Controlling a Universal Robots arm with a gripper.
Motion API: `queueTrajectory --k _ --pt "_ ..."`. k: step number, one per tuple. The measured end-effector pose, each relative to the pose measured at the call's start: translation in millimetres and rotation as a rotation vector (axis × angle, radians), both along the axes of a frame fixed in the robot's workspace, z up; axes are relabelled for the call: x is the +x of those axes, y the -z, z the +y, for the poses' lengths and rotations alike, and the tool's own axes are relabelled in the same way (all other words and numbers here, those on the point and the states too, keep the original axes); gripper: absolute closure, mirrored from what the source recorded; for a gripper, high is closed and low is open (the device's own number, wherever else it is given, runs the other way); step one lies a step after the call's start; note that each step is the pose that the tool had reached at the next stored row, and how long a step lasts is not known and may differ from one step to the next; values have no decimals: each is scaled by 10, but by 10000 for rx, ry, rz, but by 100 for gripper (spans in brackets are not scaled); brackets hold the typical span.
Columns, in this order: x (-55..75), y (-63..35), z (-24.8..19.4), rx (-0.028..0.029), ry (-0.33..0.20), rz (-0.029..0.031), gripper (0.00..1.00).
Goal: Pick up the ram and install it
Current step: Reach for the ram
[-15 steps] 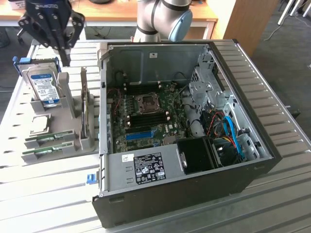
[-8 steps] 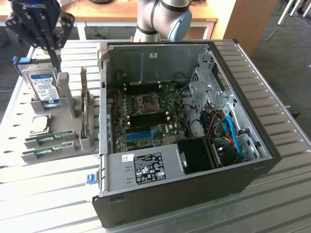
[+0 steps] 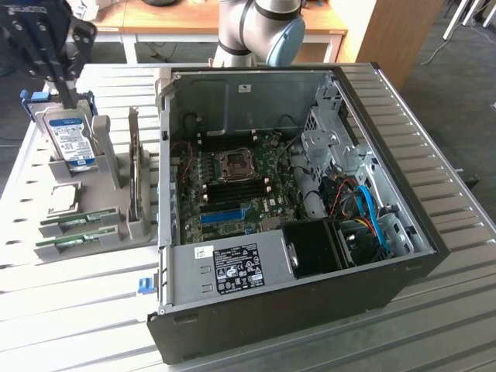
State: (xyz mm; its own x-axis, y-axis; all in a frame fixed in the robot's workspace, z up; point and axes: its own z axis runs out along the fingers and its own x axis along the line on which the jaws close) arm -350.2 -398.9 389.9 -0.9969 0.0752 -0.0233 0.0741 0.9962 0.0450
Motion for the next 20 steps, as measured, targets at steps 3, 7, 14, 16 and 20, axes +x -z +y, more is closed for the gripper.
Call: queueTrajectory --k 3,7,14,16,20 --pt "-87 2 1 -1 2 0 89" --pt "-198 6 0 -1 1 0 89" --pt "-374 11 0 -1 1 0 89" --pt "-423 12 0 -1 2 0 89" --pt "-450 12 -1 -2 -2 0 89"
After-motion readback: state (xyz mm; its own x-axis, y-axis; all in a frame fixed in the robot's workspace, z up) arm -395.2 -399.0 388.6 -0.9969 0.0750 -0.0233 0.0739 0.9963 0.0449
